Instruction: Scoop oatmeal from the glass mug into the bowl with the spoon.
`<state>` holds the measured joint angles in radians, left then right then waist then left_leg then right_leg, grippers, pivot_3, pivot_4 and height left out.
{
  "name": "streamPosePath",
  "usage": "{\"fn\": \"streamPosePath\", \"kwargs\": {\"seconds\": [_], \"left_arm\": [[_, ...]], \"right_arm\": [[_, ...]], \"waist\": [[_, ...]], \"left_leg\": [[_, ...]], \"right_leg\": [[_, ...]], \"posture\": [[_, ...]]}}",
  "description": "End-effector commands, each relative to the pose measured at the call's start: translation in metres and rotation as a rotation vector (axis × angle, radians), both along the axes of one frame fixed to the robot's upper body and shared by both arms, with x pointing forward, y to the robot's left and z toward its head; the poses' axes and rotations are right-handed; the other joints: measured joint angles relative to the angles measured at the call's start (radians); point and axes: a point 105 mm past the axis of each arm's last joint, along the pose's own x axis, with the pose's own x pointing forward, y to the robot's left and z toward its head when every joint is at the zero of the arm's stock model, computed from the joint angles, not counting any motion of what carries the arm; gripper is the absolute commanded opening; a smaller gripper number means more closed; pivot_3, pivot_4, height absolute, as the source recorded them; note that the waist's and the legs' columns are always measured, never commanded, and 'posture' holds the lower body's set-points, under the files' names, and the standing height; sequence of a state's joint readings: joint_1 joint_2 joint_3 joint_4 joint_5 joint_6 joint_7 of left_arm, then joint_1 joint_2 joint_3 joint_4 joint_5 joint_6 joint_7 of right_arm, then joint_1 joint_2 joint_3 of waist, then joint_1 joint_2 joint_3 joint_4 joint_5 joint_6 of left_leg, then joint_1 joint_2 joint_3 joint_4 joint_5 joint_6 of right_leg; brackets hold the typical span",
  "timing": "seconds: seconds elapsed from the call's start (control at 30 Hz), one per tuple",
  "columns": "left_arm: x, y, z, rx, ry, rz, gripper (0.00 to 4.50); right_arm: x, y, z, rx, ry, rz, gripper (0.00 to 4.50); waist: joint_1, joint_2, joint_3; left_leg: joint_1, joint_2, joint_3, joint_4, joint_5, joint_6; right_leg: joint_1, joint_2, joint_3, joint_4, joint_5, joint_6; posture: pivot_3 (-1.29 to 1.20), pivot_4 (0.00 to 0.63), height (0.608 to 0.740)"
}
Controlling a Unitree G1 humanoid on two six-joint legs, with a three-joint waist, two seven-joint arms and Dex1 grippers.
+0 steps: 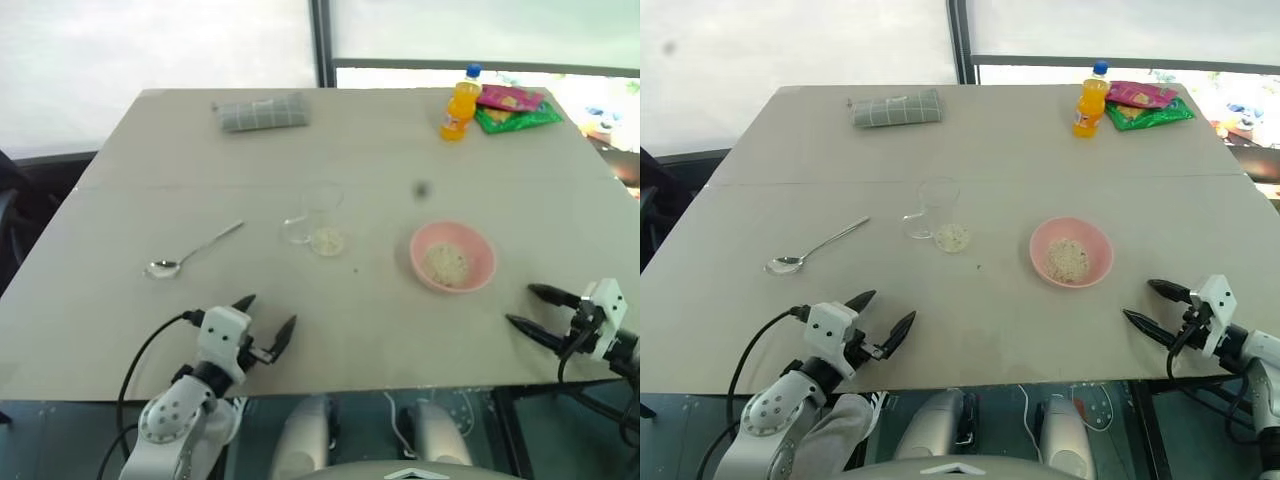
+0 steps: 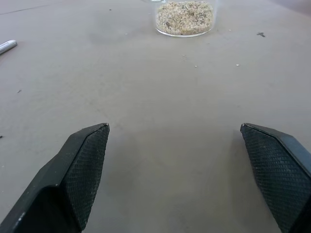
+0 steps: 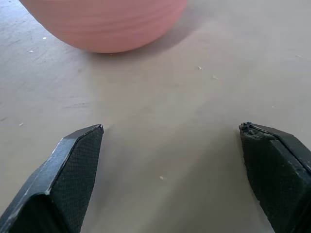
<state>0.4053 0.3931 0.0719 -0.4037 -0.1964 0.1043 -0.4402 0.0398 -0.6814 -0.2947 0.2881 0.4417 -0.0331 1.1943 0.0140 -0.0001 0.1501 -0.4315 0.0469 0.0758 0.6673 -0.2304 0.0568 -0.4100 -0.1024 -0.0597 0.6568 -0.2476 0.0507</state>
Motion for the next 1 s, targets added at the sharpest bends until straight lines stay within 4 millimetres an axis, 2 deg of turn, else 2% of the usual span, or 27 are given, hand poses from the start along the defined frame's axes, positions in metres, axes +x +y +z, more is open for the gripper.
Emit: {"fn": "streamPosePath", "kwargs": {"seconds": [0.03, 0.17, 0.27, 0.4, 0.5, 0.63, 0.87, 1.0], "left_arm": [[-0.001, 0.014, 0.004, 0.032, 0.010, 0.034, 4.49], [0.003, 0.034, 0.020, 0.038, -0.011, 0.098, 4.49], [0.015, 0.057, 0.031, 0.045, 0.002, 0.158, 4.49], [0.026, 0.076, 0.049, 0.069, 0.039, 0.123, 4.49], [0.039, 0.100, 0.059, 0.140, 0.071, 0.101, 4.49], [0.056, 0.124, 0.061, 0.195, 0.107, 0.073, 4.49], [0.082, 0.157, 0.054, 0.244, 0.185, 0.084, 4.49], [0.093, 0.164, 0.046, 0.273, 0.220, 0.067, 4.49]], "right_arm": [[-0.003, 0.010, 0.013, 0.008, -0.019, 0.054, 4.50], [-0.018, 0.037, 0.037, 0.099, 0.020, 0.167, 4.50], [-0.038, 0.068, 0.055, 0.150, 0.086, 0.302, 4.50], [-0.058, 0.103, 0.079, 0.171, 0.125, 0.432, 4.50], [-0.062, 0.127, 0.105, 0.176, 0.058, 0.499, 4.50], [-0.052, 0.142, 0.125, 0.146, -0.056, 0.494, 4.50], [-0.045, 0.155, 0.139, 0.097, -0.150, 0.481, 4.50], [-0.042, 0.158, 0.143, 0.100, -0.175, 0.470, 4.50]], "waist": [[0.000, 0.000, 0.000], [0.000, 0.000, 0.002], [0.001, -0.002, 0.006], [0.002, -0.006, 0.009], [0.000, -0.007, 0.012], [0.001, -0.010, 0.015], [0.004, -0.012, 0.017], [0.003, -0.012, 0.017]], "left_leg": [[0.000, 0.000, 0.000, 0.000, 0.000, 0.000], [-0.002, 0.001, 0.000, 0.000, 0.000, 0.000], [-0.002, 0.001, 0.000, 0.000, 0.000, 0.000], [-0.002, 0.002, -0.003, 0.000, -0.002, -0.004], [-0.003, 0.002, -0.002, 0.000, -0.002, -0.004], [-0.003, 0.001, -0.001, -0.001, -0.002, -0.004], [-0.010, 0.000, -0.003, -0.001, 0.000, 0.000], [-0.011, 0.000, -0.002, -0.001, 0.000, 0.000]], "right_leg": [[0.000, 0.000, 0.000, 0.000, 0.000, 0.000], [-0.002, -0.001, 0.000, 0.000, 0.001, -0.002], [-0.002, -0.002, 0.000, 0.000, 0.001, -0.002], [-0.002, -0.003, -0.002, 0.000, 0.000, 0.000], [-0.002, -0.003, -0.002, -0.001, 0.000, 0.000], [-0.002, -0.002, -0.004, -0.002, 0.001, -0.001], [-0.006, -0.003, -0.009, -0.005, 0.003, -0.004], [-0.006, -0.003, -0.009, -0.005, 0.003, -0.003]], "posture": [[0.00, 0.150, 0.718], [0.00, 0.150, 0.718], [0.00, 0.150, 0.718], [0.00, 0.150, 0.718], [0.00, 0.150, 0.718], [0.00, 0.150, 0.718], [0.00, 0.150, 0.718], [0.00, 0.150, 0.718]]}}
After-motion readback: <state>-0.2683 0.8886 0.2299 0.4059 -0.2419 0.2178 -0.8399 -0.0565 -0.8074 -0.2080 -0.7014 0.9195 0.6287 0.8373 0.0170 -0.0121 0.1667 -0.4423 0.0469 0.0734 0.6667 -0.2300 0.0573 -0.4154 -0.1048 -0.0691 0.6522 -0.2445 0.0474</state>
